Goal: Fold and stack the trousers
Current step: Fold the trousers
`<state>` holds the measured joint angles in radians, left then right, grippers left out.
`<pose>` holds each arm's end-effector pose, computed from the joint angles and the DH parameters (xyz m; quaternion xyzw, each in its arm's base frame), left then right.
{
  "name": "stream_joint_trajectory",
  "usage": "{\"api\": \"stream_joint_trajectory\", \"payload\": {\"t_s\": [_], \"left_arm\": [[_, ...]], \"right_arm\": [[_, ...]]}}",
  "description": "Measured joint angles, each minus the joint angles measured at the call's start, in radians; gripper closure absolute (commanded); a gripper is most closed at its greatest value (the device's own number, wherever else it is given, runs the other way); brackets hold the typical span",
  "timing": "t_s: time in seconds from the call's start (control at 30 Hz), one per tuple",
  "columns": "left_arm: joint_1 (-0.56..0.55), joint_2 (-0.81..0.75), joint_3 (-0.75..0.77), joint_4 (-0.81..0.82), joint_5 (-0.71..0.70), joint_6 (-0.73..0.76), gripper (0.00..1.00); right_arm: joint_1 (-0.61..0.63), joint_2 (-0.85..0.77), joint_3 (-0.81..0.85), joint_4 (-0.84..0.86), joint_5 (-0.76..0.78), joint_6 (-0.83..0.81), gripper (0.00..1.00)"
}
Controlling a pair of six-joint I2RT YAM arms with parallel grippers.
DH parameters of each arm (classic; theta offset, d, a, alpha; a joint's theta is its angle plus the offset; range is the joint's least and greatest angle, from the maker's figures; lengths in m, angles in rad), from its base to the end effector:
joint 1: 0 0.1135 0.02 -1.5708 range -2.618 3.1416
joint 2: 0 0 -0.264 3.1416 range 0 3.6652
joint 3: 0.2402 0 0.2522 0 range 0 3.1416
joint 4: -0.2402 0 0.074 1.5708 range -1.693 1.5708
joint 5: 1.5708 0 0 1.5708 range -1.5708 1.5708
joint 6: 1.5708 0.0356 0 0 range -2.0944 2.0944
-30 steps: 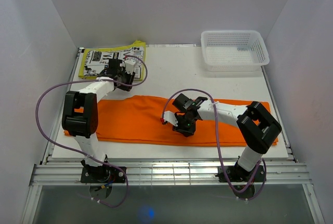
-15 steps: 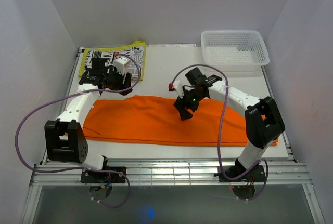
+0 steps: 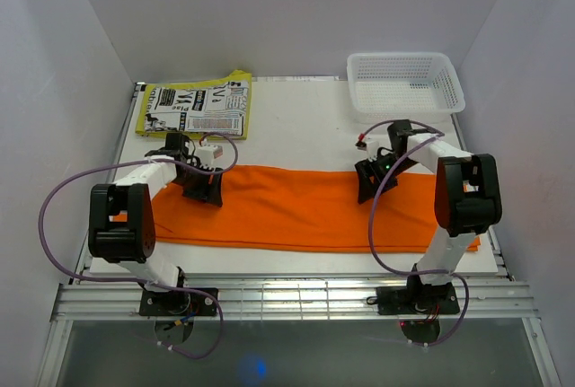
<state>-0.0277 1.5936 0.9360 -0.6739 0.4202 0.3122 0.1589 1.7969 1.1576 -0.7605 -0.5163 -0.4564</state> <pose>0.2813 -0.0223 0.1717 0.1888 0.9528 -0.1884 0.1449 0.3225 0.0695 0.1693 -0.3125 0.9115 0.2393 0.1194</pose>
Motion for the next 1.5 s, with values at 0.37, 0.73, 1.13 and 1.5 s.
{"api": "stream_joint_trajectory", "payload": {"t_s": [0.37, 0.73, 1.13, 1.5], "left_arm": [[0.067, 0.015, -0.002, 0.031, -0.036, -0.069, 0.28], [0.072, 0.008, 0.012, 0.035, -0.019, -0.101, 0.09], [0.077, -0.074, 0.011, 0.057, -0.016, -0.096, 0.09], [0.077, -0.107, 0.001, 0.058, -0.009, -0.097, 0.09]], "right_arm": [[-0.504, -0.105, 0.12, -0.19, 0.05, -0.092, 0.24], [-0.885, -0.18, 0.063, -0.238, 0.177, -0.231, 0.09], [-0.922, -0.106, -0.119, -0.096, 0.189, -0.255, 0.3], [-0.914, -0.161, -0.156, -0.058, 0.2, -0.24, 0.23]]}}
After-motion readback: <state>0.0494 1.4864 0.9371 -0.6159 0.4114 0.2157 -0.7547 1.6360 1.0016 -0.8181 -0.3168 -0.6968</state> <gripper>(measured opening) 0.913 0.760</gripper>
